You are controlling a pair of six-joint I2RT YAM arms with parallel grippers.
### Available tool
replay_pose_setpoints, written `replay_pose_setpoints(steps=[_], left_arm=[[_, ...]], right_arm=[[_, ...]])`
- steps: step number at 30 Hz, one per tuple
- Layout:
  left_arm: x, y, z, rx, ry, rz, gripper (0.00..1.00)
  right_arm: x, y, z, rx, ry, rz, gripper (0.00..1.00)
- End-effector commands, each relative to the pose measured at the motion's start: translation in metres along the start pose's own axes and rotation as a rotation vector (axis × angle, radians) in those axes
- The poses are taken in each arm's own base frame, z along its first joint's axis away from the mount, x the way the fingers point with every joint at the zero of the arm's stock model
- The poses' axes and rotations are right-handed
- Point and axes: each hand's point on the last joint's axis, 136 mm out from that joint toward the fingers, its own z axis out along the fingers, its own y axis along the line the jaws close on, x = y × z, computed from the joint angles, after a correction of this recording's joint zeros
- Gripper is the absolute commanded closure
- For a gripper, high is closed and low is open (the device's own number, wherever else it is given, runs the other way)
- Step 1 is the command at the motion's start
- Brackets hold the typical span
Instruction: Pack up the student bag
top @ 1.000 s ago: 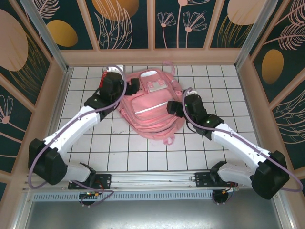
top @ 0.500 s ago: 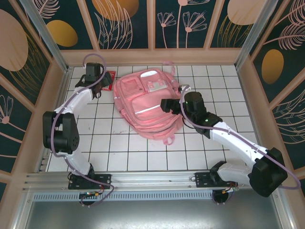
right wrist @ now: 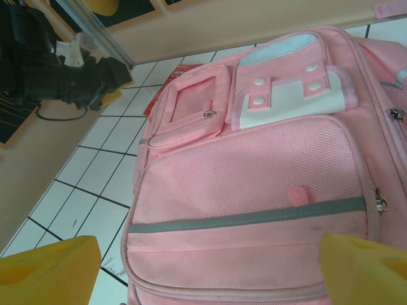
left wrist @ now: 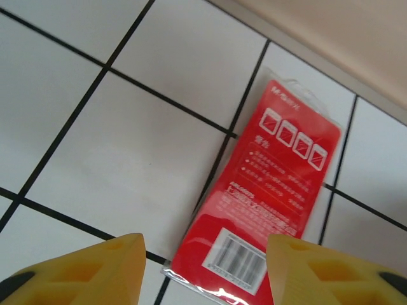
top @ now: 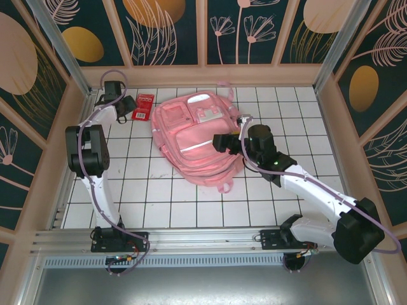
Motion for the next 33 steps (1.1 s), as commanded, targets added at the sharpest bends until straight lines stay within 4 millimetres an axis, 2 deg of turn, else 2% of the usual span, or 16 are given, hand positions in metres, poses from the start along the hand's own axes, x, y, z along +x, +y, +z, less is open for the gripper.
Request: replay_pose_setpoints(steps=[1, 5, 11, 14, 20, 25, 27, 33], left_arm=[[0.0, -0.002, 0.01, 0.005, 0.014, -0.054, 0.47], [0.003, 0.001, 0.027, -0.003, 0.031, -0.093, 0.47], [0.01, 0.017, 0.05, -0.06, 0.048, -0.163, 0.44], [0.016, 0.015, 0.058, -0.043, 0.071, -0.17, 0.44], [0.036, -0.007, 0.068, 0.117, 0.144, -0.18, 0.45], [0.046, -0.039, 0.057, 0.333, 0.178, -0.172, 0.47], [0.05, -0.044, 0.055, 0.363, 0.195, -0.162, 0.5], [0.061, -0.057, 0.047, 0.465, 0.231, -0.132, 0.52]], right_arm=[[-0.008, 0.006, -0.004, -0.042, -0.04, -0.004, 0.11], [-0.007, 0.005, -0.001, -0.043, -0.033, -0.001, 0.11], [-0.006, 0.001, 0.001, -0.037, -0.031, 0.004, 0.1], [-0.005, 0.0, 0.003, -0.037, -0.027, 0.009, 0.1], [-0.002, -0.003, 0.006, -0.038, -0.014, 0.019, 0.1], [-0.001, -0.005, 0.007, -0.039, -0.01, 0.031, 0.1], [0.0, -0.005, 0.008, -0.041, -0.007, 0.034, 0.1], [0.002, -0.007, 0.01, -0.038, 0.001, 0.044, 0.1]])
